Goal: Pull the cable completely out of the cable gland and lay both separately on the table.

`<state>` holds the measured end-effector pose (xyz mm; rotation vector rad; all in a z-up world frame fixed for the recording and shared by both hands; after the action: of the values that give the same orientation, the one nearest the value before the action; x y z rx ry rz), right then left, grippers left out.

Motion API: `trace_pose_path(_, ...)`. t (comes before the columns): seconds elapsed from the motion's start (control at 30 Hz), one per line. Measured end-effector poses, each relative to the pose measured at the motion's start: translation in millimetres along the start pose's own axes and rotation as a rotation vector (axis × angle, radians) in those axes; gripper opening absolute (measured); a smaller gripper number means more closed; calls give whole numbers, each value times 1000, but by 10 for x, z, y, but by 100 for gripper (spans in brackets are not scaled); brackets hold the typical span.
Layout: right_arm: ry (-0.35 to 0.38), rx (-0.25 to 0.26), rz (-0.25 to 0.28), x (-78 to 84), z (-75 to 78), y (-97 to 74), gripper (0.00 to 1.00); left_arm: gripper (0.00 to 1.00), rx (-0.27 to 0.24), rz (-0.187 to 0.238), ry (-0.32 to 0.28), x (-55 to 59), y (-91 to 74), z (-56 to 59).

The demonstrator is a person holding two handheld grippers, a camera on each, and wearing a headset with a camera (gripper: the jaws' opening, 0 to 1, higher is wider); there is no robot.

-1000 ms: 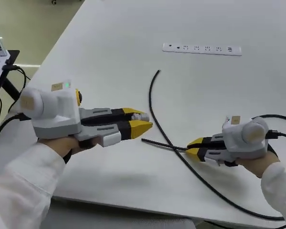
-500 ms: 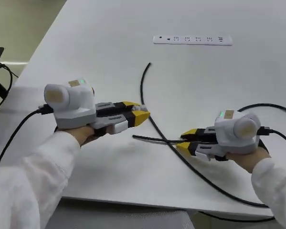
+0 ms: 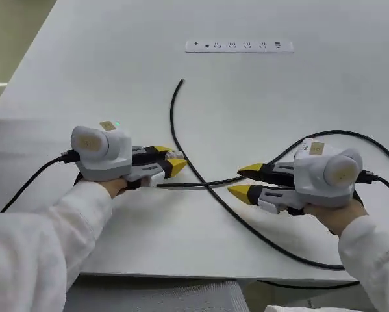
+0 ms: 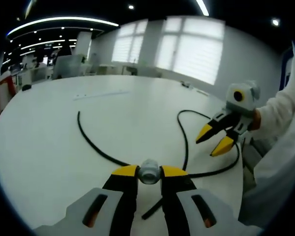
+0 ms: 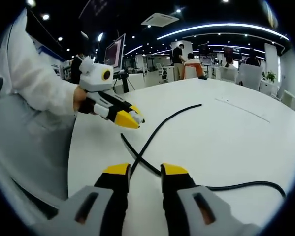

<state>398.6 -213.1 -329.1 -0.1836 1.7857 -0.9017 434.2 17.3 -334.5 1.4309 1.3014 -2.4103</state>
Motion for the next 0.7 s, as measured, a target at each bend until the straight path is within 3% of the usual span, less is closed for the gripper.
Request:
trace_pose_path(0.57, 151, 107, 101, 182, -239, -436, 29, 19, -52, -96, 11, 244, 98, -25)
trace_pose_path(0.63, 159, 116, 107, 185, -257, -484, 30, 19, -48, -66, 3, 221, 106, -32)
trace_pose_path(0.7, 162, 125, 112, 187, -265, -523, 30, 19, -48, -69, -7, 238, 102, -48)
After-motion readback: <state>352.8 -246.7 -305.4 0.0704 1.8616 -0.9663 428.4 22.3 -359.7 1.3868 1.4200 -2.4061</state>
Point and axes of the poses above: the centre of the closed fingertips' face, and the gripper's own axes: y roughly forward along the fingers, z roughly to its right, x roughly out of its underside, the point moved 9 cm from there along -y, roughly backward along the fingers, and after that the axes turned 13 degrees about -z, right-handed, at the moved point
